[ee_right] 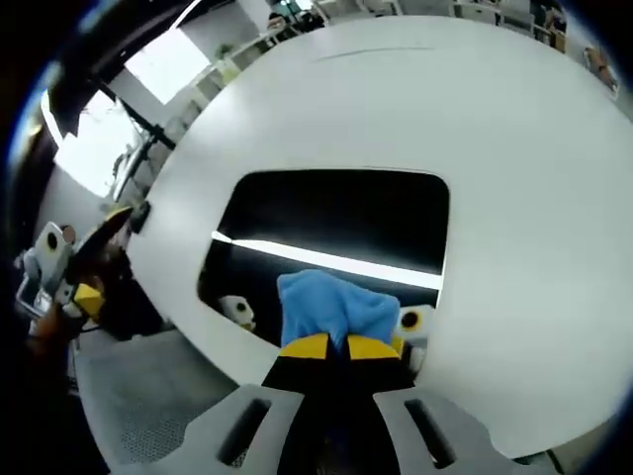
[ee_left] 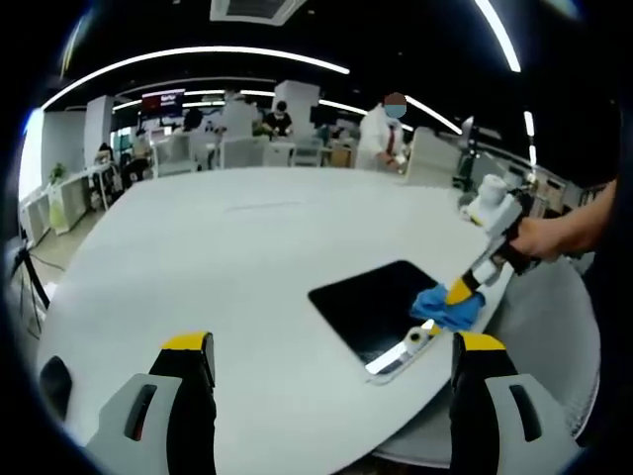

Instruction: Wipe the mirror surface with the cleaning cloth until all visible marks leave the cleaned area.

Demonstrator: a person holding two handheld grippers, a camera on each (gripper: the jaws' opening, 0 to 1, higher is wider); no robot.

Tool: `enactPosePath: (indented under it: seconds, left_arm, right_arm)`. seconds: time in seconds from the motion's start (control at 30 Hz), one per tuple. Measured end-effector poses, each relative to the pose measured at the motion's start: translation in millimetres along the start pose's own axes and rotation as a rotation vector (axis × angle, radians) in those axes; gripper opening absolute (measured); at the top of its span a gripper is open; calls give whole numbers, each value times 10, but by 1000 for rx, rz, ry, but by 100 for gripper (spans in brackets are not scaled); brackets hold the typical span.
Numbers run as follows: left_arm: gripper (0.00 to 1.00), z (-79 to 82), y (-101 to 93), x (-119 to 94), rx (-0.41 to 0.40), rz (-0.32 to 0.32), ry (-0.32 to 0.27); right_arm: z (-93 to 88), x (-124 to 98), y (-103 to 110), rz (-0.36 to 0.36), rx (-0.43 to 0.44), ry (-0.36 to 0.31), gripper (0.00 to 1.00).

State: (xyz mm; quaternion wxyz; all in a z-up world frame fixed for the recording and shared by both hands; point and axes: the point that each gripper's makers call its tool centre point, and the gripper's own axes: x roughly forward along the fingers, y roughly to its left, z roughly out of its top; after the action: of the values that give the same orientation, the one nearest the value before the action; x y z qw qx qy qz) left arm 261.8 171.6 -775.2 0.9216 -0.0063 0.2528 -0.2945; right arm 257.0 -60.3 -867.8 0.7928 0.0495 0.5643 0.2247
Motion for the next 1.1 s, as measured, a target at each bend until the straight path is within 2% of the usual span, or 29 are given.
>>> enactPosePath:
  seconds: [0.6,1.1]
  left_arm:
    - [100,35,-60,-61,2,-4,-15]
    - [100,47,-68,-100,-5,-12,-26]
  right_arm:
    - [-4,-18,-43,1,-9,-8,0]
    - [-60,-149,-344,-26,22,-9,0]
